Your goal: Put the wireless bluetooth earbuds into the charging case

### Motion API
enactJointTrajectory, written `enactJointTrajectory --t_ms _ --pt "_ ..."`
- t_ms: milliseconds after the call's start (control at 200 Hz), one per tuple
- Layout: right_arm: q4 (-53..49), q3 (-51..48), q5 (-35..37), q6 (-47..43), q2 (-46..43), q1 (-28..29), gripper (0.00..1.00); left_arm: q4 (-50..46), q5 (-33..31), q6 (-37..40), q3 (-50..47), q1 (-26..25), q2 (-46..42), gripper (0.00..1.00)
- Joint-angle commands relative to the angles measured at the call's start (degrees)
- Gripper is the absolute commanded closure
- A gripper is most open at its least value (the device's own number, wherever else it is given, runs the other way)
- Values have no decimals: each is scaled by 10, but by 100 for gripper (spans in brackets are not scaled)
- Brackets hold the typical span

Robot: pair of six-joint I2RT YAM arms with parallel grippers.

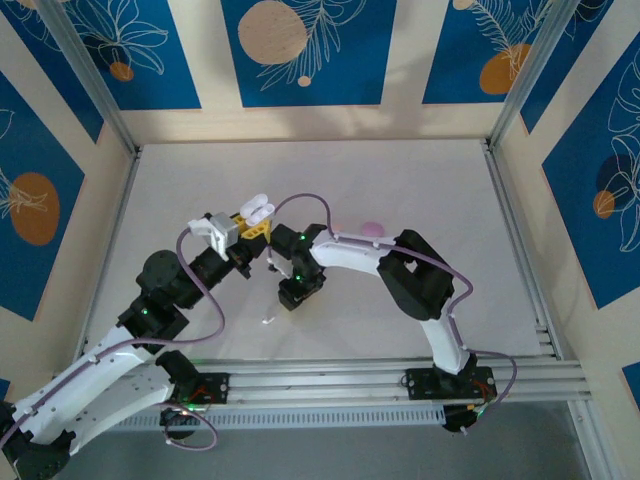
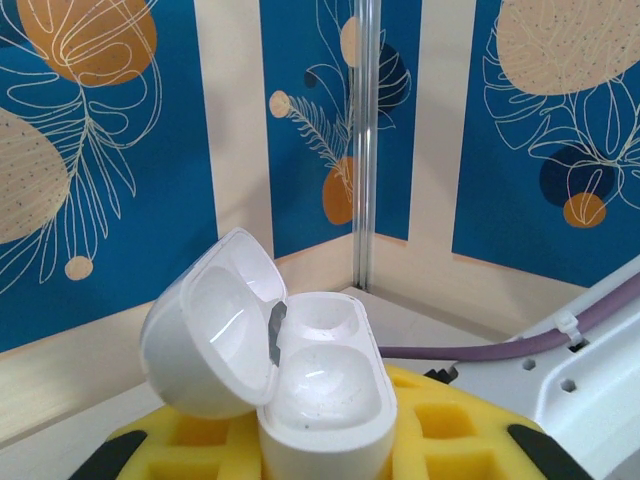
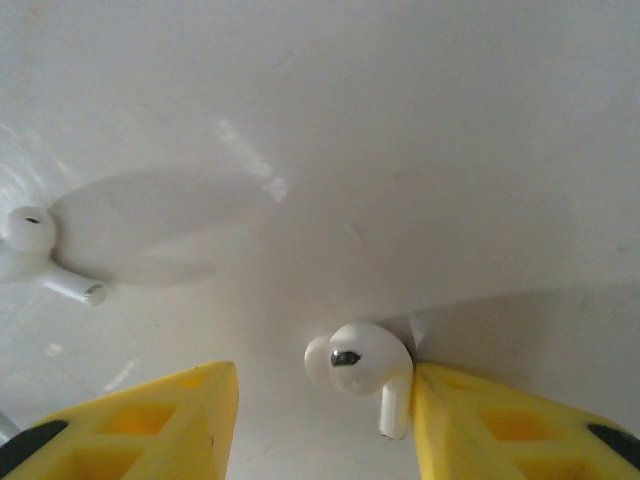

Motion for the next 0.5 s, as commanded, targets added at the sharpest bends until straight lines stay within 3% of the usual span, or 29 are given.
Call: enactJointTrajectory --t_ms 0,495 --pt "-37 -7 -17 20 -16 13 50 29 -4 -10 6 -2 -5 85" --pt "-78 68 41 73 11 15 46 22 -8 -14 7 -1 -11 85"
